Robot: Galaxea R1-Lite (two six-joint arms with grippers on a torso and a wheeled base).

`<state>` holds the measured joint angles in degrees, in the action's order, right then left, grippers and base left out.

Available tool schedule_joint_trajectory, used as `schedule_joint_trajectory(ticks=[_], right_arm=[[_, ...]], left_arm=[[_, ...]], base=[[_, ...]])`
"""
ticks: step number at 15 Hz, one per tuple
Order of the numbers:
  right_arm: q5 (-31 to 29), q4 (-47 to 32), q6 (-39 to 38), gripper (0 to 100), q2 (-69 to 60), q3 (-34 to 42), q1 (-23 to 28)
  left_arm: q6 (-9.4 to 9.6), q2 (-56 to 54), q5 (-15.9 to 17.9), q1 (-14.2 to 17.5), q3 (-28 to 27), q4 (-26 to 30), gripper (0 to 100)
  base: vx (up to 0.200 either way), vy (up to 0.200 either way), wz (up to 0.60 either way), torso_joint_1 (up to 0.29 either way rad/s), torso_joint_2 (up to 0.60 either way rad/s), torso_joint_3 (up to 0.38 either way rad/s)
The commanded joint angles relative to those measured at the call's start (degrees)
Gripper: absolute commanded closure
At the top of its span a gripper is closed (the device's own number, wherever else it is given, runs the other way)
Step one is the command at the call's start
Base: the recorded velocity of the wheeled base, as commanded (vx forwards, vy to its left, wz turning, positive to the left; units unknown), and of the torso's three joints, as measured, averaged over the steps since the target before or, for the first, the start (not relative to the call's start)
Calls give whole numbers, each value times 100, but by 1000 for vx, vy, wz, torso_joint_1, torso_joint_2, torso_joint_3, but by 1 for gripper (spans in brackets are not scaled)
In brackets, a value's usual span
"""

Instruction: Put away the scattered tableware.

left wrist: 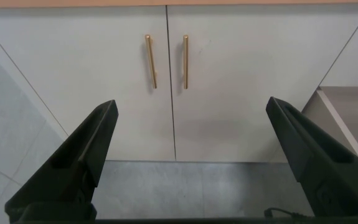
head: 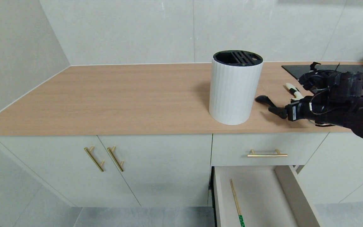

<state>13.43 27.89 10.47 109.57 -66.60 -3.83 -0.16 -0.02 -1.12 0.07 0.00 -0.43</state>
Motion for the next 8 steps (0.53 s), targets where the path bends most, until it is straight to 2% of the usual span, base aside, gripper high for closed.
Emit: schedule_joint_trajectory(ticks=[1, 8], right_arm=[[1, 15, -1, 0, 232, -11, -4], [1, 15, 8, 0, 407, -81, -4]], left_arm=[[-2, 2, -2, 1, 0, -1, 0], [-2, 2, -2, 1, 0, -1, 0]], base=[[0, 0, 0, 0, 0, 0], [0, 0, 0, 0, 0, 0]])
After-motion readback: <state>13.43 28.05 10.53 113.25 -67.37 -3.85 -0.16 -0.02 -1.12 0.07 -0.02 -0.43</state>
